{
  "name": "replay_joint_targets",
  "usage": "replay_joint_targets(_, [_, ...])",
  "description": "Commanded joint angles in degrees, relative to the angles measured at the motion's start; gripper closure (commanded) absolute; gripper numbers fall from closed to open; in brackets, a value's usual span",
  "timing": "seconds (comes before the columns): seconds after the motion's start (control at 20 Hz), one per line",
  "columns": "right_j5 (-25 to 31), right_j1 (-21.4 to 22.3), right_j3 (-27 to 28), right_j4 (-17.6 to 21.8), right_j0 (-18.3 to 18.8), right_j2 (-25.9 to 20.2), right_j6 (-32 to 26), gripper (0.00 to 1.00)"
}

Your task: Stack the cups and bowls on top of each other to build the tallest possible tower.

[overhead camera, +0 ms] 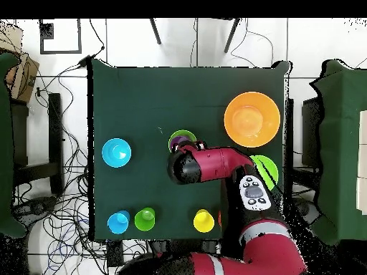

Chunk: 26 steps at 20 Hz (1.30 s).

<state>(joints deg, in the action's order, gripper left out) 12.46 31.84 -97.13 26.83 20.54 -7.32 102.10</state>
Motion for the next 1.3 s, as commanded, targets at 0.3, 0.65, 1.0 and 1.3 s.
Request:
replay_joint_targets(0.3, [-0.3, -3.0, -1.4, 0.7, 0.5, -2.9, 4.0, 1.0])
replay_joint_targets(0.65, [-1.5, -3.9, -1.7, 1.2, 0.6, -2.7, 4.2, 1.0])
replay_joint_targets(1.0, [-4.0, -4.9, -2.3, 1.4, -1.4, -0.5, 6.3, 1.0])
replay_joint_targets(1.3, [-4.6, -4.1, -3.0, 0.7, -2.7, 0.5, 7.0, 1.0])
